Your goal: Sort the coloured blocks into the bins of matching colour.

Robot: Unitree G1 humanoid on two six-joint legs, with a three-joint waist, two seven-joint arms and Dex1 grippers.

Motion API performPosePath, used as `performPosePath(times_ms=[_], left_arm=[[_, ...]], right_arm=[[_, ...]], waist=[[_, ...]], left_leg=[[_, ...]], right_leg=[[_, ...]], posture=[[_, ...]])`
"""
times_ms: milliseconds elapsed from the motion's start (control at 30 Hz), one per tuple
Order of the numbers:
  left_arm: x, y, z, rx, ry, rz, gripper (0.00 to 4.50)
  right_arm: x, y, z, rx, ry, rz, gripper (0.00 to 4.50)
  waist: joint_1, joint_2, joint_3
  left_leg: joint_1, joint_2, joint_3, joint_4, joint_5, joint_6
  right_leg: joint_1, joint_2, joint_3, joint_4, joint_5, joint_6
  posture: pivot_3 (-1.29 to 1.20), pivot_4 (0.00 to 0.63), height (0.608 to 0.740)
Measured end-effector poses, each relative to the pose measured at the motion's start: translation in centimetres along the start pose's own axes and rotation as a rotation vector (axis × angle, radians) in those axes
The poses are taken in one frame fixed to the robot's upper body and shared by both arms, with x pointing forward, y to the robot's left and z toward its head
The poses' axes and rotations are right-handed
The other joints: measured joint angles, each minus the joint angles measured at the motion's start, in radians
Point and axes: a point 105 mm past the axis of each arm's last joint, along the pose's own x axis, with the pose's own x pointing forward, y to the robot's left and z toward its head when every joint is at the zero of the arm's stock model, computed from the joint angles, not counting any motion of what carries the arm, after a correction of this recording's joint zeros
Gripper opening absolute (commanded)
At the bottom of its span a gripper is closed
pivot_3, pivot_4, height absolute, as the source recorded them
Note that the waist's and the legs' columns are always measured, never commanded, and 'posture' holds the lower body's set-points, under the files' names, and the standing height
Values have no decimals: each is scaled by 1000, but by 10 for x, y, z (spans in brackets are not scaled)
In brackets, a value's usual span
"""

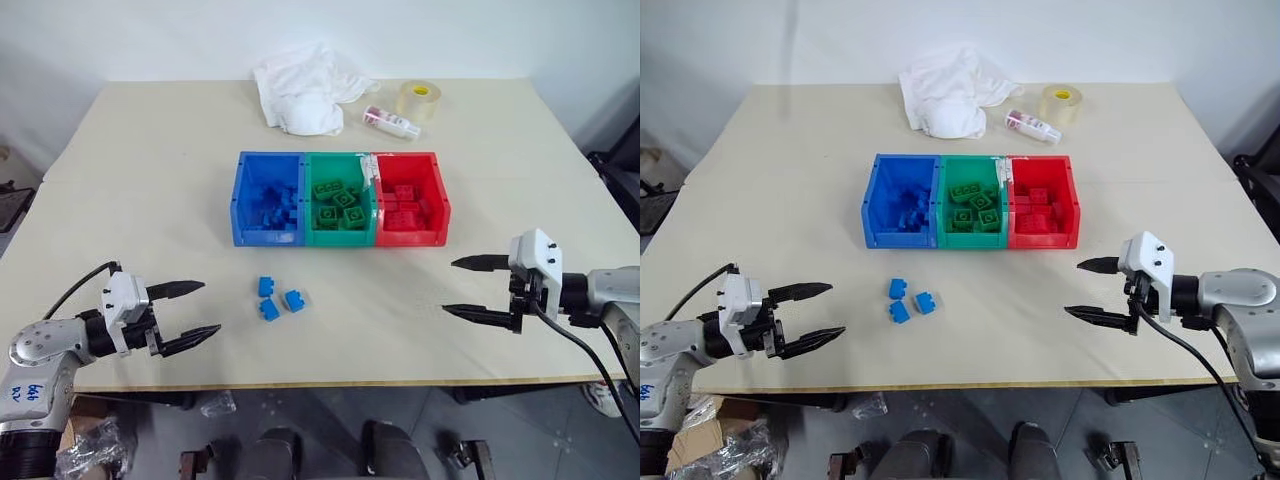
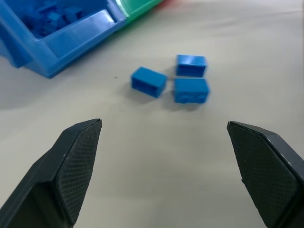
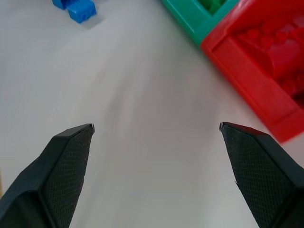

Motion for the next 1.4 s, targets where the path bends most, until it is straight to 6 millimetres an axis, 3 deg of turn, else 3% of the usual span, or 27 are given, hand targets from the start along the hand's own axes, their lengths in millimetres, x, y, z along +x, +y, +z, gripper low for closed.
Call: performPosePath(times_ms=[167, 367, 500, 600, 767, 867, 1133, 1400], left_arm=[[30, -4, 20, 70, -11, -65, 4500], [88, -12, 39, 137, -16, -180, 4500], [113, -17, 39, 156, 37, -248, 4500], [126, -20, 28, 160, 146, -280, 4500], [136, -19, 20, 178, 246, -307, 4500], [140, -15, 19, 209, 278, -304, 3939], [143, -17, 19, 237, 300, -328, 1604], [150, -19, 24, 262, 227, -336, 1600]], right_arm=[[10, 0, 3, -5, -23, 16, 4429], [20, 0, 6, -5, -55, 13, 4429], [23, 1, 5, 0, -66, -4, 4429], [26, 5, 3, 4, -76, -15, 4429], [28, 13, -2, 15, -76, -35, 4429], [28, 17, -5, 24, -74, -51, 4500], [25, 16, -6, 27, -76, -93, 4500], [24, 12, -2, 17, -84, -107, 4500]], waist=[[10, 0, 0], [10, 0, 0], [9, 0, 0], [10, 0, 0], [11, 0, 0], [12, 0, 0], [12, 0, 0], [12, 0, 0]], left_leg=[[0, 0, 0, 0, 0, 0], [0, -1, 1, 0, 0, 0], [0, -1, 1, 0, 0, 0], [-1, -2, 1, 0, 0, 0], [-1, -2, 1, 0, 0, 0], [-1, -2, 1, 1, 0, 0], [-1, -2, 1, 1, 0, 0], [-1, -2, 1, 1, 0, 0]], right_leg=[[-1, 1, 0, 2, 0, 0], [-1, 1, 0, 3, 0, 0], [-1, 1, -1, 3, 0, 0], [-1, 2, -1, 3, 0, 0], [-1, 1, 0, 3, 0, 0], [-1, 1, 0, 3, 0, 0], [-1, 1, 0, 3, 0, 0], [-1, 1, -1, 3, 0, 0]], posture=[[0, 150, 740], [0, 150, 740], [0, 150, 740], [0, 150, 740], [0, 150, 740], [0, 150, 740], [0, 150, 740], [0, 150, 740]])
